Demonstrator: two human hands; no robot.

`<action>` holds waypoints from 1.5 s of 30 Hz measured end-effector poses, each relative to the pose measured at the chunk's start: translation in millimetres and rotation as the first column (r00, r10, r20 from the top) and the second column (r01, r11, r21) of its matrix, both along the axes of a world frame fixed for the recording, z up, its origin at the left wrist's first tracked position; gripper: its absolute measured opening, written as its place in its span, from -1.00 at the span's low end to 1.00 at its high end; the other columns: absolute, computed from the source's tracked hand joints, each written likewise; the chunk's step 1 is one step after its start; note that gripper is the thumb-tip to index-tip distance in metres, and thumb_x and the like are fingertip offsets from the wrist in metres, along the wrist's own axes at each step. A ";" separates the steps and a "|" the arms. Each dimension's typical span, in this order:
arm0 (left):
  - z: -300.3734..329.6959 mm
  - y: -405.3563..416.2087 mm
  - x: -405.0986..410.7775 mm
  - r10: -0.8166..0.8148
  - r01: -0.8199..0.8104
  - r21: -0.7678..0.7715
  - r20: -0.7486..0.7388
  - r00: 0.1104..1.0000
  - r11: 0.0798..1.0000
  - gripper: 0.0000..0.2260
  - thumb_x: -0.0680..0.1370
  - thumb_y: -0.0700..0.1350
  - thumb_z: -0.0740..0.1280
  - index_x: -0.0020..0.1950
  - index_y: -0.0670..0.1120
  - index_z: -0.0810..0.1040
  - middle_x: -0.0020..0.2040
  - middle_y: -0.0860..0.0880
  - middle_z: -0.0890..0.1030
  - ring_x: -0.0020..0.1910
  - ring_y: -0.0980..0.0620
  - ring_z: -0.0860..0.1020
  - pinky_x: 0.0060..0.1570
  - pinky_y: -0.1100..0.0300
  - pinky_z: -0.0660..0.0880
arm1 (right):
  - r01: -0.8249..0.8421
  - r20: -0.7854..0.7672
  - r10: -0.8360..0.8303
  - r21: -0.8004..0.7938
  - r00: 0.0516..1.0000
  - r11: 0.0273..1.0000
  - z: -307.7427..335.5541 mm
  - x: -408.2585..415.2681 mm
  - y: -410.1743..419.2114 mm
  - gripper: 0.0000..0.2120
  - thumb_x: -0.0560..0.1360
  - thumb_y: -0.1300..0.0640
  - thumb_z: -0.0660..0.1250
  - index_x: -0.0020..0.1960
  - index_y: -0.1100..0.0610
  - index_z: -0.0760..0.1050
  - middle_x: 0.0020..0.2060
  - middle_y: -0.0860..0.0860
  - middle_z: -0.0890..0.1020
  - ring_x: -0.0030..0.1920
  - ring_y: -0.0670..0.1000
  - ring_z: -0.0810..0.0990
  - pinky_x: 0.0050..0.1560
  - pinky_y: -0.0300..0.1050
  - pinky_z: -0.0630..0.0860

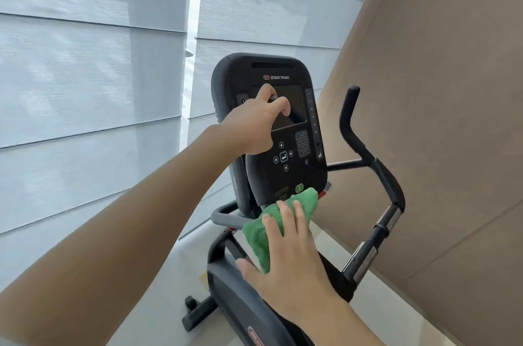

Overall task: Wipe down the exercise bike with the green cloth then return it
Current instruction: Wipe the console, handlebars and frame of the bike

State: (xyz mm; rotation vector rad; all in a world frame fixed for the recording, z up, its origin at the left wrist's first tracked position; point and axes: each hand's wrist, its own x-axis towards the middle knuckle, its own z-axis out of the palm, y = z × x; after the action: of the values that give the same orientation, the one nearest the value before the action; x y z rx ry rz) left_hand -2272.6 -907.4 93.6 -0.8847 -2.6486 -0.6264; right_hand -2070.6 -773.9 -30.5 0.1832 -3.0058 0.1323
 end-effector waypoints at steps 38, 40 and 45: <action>-80.2 18.7 94.2 0.055 -0.047 0.043 -0.236 0.970 0.998 -0.78 0.59 -0.22 0.40 0.20 -0.07 0.71 0.57 -0.13 0.43 0.61 -0.25 0.27 0.48 -0.27 0.33 | -0.199 -0.148 0.169 -0.227 0.975 0.953 -10.4 28.4 80.8 -0.19 0.47 0.18 0.58 0.63 0.10 0.29 0.54 0.03 0.31 0.56 0.07 0.29 0.52 0.09 0.45; -109.2 19.3 107.3 -0.090 0.089 -0.016 -0.201 0.975 0.996 -0.83 0.62 -0.19 0.35 0.11 -0.05 0.73 0.43 -0.09 0.58 0.62 -0.18 0.31 0.56 -0.27 0.24 | -0.236 -0.186 0.199 -0.204 0.962 0.950 -24.1 47.9 94.6 -0.20 0.43 0.18 0.60 0.60 0.11 0.36 0.52 0.06 0.33 0.57 0.13 0.30 0.47 0.19 0.49; -144.0 15.1 111.7 -0.170 0.182 0.122 -0.107 0.980 0.976 -0.75 0.70 -0.15 0.22 0.15 -0.04 0.70 0.29 0.03 0.65 0.57 -0.04 0.38 0.65 -0.17 0.07 | -0.275 -0.263 0.213 -0.231 0.941 0.933 -47.3 85.6 107.4 -0.20 0.44 -0.29 0.47 0.59 0.00 0.41 0.52 -0.03 0.37 0.57 0.11 0.31 0.48 0.19 0.38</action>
State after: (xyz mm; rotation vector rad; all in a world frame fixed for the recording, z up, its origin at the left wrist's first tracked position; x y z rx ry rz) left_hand -2160.9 -892.3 -50.4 -1.0896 -2.4304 -0.7698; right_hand -1985.0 -666.5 -77.8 0.5089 -2.6830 0.4978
